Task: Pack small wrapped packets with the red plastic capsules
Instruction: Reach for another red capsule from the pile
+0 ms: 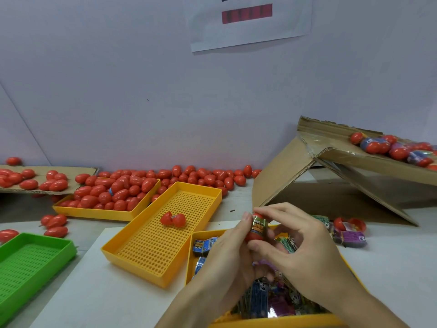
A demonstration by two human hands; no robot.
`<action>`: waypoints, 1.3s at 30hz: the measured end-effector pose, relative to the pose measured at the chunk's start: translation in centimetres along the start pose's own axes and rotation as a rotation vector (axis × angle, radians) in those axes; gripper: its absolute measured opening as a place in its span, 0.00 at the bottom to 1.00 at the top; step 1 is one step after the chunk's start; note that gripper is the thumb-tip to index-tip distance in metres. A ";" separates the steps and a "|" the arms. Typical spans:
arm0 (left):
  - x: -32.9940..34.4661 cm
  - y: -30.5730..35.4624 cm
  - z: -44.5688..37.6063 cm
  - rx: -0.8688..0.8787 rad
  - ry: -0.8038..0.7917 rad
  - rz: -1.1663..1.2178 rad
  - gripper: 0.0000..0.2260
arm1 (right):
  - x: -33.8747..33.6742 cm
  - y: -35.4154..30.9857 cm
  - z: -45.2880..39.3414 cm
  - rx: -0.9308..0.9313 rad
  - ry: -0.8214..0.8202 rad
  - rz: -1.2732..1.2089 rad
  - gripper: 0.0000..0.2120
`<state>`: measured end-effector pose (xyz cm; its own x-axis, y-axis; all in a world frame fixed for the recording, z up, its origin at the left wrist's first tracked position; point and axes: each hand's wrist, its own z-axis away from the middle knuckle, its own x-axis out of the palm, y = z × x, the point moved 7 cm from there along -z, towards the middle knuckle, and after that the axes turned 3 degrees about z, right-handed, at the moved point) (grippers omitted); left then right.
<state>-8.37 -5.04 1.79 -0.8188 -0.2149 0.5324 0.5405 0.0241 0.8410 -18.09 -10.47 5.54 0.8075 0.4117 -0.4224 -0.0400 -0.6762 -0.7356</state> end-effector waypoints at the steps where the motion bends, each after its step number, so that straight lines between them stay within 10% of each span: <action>1: 0.0 0.0 -0.1 -0.012 -0.008 0.009 0.19 | 0.0 0.0 0.0 0.004 0.003 0.001 0.25; 14: -2.7 4.9 -1.5 0.180 0.326 -0.097 0.20 | -1.3 2.3 -0.9 0.102 0.059 0.097 0.21; 26: 12.0 11.0 -16.3 0.017 0.106 -0.369 0.33 | -0.8 3.6 -0.8 0.155 0.035 0.183 0.16; 29: 9.3 12.6 -17.7 0.152 0.237 -0.294 0.21 | -0.7 3.5 -0.9 0.150 0.022 0.173 0.15; 33: 1.2 13.4 -17.5 0.335 0.519 -0.968 0.09 | -0.4 3.5 -0.8 0.123 -0.030 0.238 0.11; 39: -4.3 8.8 -19.1 0.226 0.317 -1.653 0.16 | 0.0 4.2 -0.8 0.119 -0.111 0.379 0.13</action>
<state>3.59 -22.53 5.09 -0.3551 -0.3225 -0.8774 -0.8468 -0.2866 0.4481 -17.84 -13.83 2.86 0.6546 0.2150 -0.7247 -0.3955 -0.7197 -0.5707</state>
